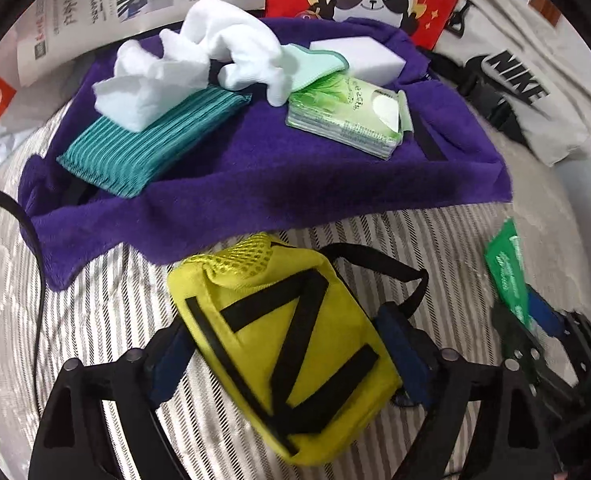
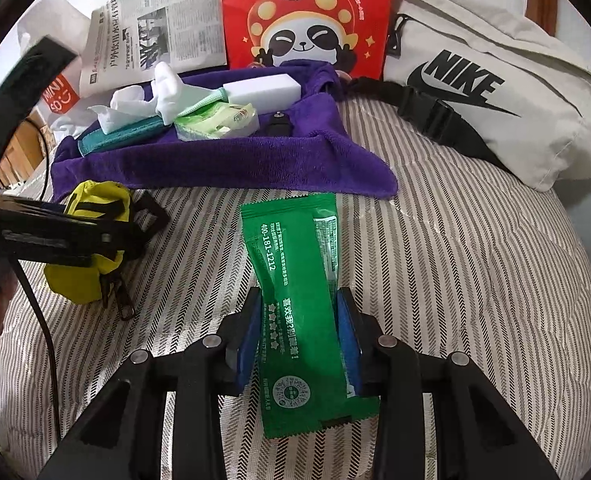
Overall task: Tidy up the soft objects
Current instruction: 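Grasp the yellow pouch with the left gripper, then carry the green packet with the right gripper while the left gripper carries the yellow pouch to the towel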
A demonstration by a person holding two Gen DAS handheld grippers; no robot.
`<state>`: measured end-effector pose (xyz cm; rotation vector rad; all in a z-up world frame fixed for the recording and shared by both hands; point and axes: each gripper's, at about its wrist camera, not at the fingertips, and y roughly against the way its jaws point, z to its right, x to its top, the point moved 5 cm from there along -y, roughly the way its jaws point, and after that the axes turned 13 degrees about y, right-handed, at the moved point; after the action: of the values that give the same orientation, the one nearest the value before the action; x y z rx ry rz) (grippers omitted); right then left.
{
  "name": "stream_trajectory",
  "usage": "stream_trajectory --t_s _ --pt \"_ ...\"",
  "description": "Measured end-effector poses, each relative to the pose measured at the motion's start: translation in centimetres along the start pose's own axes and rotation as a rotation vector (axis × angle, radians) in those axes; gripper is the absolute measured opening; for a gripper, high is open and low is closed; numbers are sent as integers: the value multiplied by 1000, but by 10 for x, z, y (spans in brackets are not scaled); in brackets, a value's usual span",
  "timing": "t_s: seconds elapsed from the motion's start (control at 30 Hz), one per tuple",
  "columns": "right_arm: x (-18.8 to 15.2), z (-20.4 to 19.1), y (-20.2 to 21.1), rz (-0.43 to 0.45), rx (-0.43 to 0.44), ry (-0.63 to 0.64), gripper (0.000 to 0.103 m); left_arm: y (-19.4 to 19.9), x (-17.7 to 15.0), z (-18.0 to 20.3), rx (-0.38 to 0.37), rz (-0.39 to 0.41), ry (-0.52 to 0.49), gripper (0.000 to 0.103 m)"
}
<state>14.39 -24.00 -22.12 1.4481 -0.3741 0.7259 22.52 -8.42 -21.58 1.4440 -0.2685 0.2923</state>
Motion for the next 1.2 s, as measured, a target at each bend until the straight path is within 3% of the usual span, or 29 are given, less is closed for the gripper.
stream_trajectory --t_s 0.07,0.2,0.4,0.53,0.83,1.0,1.2 --pt "-1 1 1 11 8 -6 37 -4 1 7 43 15 -17 93" --pt "-2 2 1 16 25 -14 37 -4 2 6 25 52 -47 94" --pt "-1 0 1 18 14 -1 37 9 -10 -27 47 49 -131 94" --pt "-1 0 0 18 6 0 38 11 -20 -44 -9 43 -110 94" --pt "1 -2 -1 -8 2 11 37 16 -21 -31 -52 121 -182 55" --pt "7 0 1 -24 63 -11 31 23 -21 -27 -44 133 -197 49" --pt "22 -8 12 6 111 -2 31 38 -17 -42 -104 143 -141 48"
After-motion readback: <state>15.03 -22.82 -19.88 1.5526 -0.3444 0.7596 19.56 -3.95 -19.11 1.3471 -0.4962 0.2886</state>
